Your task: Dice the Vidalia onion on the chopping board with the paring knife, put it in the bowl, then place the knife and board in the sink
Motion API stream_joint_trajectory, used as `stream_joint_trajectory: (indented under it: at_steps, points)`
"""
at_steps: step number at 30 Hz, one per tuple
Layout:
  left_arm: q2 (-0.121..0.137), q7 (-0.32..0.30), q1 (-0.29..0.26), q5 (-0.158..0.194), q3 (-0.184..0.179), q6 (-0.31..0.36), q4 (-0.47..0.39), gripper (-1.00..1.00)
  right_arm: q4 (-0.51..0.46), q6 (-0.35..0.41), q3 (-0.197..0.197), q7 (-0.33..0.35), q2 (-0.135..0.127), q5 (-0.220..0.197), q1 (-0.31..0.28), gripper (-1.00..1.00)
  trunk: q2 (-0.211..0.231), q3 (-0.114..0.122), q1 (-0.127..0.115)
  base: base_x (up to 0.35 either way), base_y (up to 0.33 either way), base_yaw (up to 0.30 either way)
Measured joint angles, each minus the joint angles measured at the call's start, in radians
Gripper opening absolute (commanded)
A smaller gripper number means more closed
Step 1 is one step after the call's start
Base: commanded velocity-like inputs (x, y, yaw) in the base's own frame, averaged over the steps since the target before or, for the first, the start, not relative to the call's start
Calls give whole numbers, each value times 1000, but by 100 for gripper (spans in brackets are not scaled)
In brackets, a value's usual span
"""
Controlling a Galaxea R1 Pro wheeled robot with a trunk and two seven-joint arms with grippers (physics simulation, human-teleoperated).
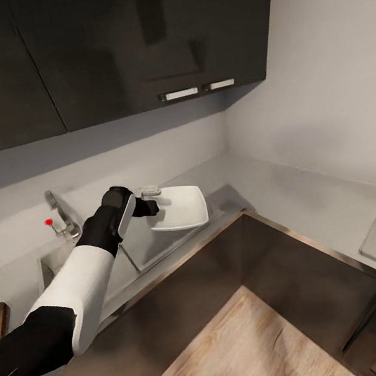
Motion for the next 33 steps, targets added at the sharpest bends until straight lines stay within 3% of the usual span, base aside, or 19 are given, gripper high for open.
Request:
stream_joint_trajectory:
  at_steps: [33]
  points:
    - [39,-2,0,2,3,0,-1,-100,0,0,-1,1,-2,-1,0,100,0,33,0,-267,192,243]
